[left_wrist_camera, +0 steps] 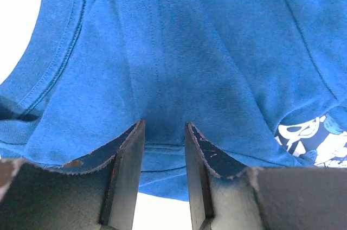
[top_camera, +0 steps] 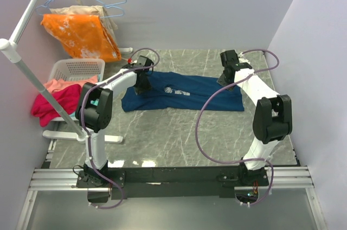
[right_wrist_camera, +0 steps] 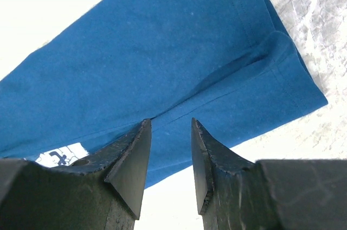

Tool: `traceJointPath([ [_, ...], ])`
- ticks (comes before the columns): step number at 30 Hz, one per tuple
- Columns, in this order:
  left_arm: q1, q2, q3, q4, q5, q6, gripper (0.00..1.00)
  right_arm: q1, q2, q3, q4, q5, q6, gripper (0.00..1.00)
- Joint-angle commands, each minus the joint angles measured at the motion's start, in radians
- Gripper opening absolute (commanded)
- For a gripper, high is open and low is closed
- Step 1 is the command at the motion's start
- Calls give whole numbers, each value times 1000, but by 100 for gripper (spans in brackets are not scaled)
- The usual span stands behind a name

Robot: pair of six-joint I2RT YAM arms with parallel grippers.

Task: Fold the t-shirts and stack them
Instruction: Fold the tshirt

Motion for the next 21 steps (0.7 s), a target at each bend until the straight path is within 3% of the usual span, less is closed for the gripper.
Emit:
traceJointPath([
  [1, 5, -31, 25, -27, -10, -10, 41, -3, 9, 42, -18, 19, -2, 43],
  [14, 3, -30, 14, -64, -10, -14, 40, -3, 20, 37, -18, 16, 2, 42],
  [21, 3, -2, 62, -78, -10, -10, 3, -5, 17, 36, -24, 25, 2, 42],
])
